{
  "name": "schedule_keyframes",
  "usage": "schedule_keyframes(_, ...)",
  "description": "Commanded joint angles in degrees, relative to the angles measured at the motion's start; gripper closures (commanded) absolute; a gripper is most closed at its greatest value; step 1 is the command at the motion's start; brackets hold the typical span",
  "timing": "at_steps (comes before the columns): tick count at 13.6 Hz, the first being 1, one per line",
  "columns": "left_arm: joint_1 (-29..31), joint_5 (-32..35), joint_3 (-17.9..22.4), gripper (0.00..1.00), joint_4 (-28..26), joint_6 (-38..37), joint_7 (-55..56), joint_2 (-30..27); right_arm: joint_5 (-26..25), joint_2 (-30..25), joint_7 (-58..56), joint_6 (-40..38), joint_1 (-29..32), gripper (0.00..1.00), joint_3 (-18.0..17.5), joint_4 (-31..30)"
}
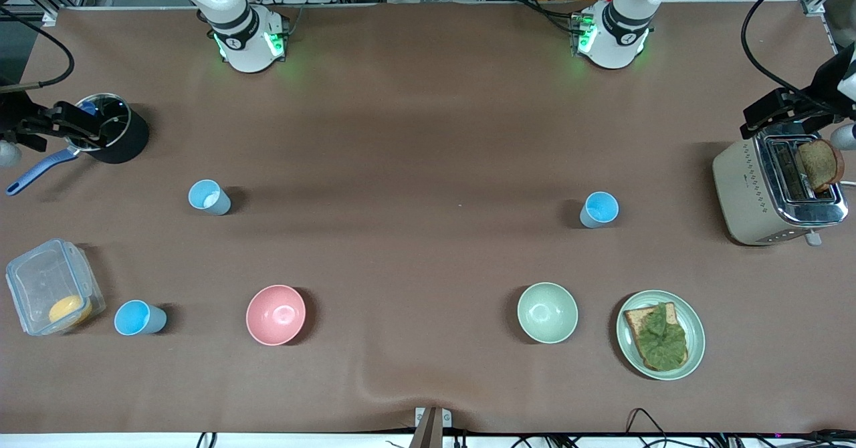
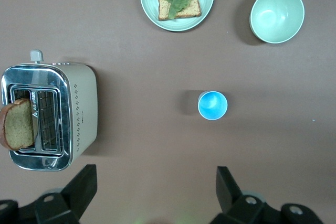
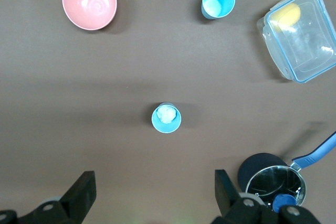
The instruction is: Stack blue cups with both arms
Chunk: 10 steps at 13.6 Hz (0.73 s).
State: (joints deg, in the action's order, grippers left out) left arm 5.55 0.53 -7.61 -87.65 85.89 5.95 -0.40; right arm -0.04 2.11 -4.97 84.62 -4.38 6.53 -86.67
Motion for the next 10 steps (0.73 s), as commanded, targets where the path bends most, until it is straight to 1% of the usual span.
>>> schedule_keyframes(1,0.3,0.8,-0.2,0.0,-1.1,-0.4,-0.8,-1.4,-0.1,-0.8,0.3,-0.2,0.4,0.0,-0.2,-0.7)
schedule_keyframes(7,0.4,0.7,-0.2,0.0,-0.5,-0.1,-0.3,-0.3,-0.1,-0.8,0.2,-0.2,0.4,0.0,-0.3,-0.7)
schedule_keyframes(8,0.2,0.8,-0.3,0.0,-0.7,0.3,0.3,0.7,-0.1,-0.8,0.1,-0.2,0.4,0.0,-0.3,-0.7)
schedule_keyframes(10,-0.1,0.8,-0.6,0.0,-2.9,2.6,0.5,0.8,-0.1,-0.7,0.4,-0.2,0.3,0.0,-0.3,-0.6)
